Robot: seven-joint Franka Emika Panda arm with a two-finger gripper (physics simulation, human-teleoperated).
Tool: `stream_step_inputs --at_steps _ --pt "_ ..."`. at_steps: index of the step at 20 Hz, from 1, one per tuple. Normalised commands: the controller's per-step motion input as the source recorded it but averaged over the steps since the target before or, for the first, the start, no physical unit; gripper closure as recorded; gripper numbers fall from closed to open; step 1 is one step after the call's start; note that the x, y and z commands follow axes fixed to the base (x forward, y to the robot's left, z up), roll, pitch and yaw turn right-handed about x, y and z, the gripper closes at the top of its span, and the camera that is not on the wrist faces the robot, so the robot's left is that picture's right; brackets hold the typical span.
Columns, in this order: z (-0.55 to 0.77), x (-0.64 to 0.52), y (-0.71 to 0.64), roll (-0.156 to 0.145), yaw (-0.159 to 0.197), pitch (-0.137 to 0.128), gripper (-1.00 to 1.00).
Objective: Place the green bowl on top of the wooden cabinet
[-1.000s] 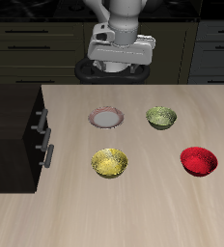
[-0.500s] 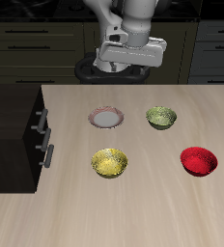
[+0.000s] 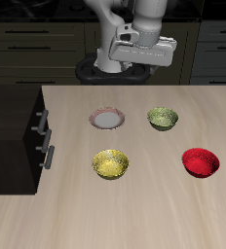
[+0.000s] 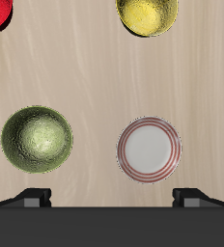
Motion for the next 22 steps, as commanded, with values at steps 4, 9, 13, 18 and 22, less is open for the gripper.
stream_step_inputs --at_steps 4,9,13,18,22 --pt "0.05 -0.11 0.1 -0.004 0.017 -0.025 -1.0" --pt "0.05 -0.07 0.12 0.016 -0.001 -0.003 -1.0" --pt "-0.03 -0.05 0.14 0.009 0.017 -0.009 -1.0" --pt "-0.02 -0.04 0.21 0.045 0.01 0.008 -1.0" --pt "-0.04 -0.11 0.21 0.167 0.02 0.017 -1.0"
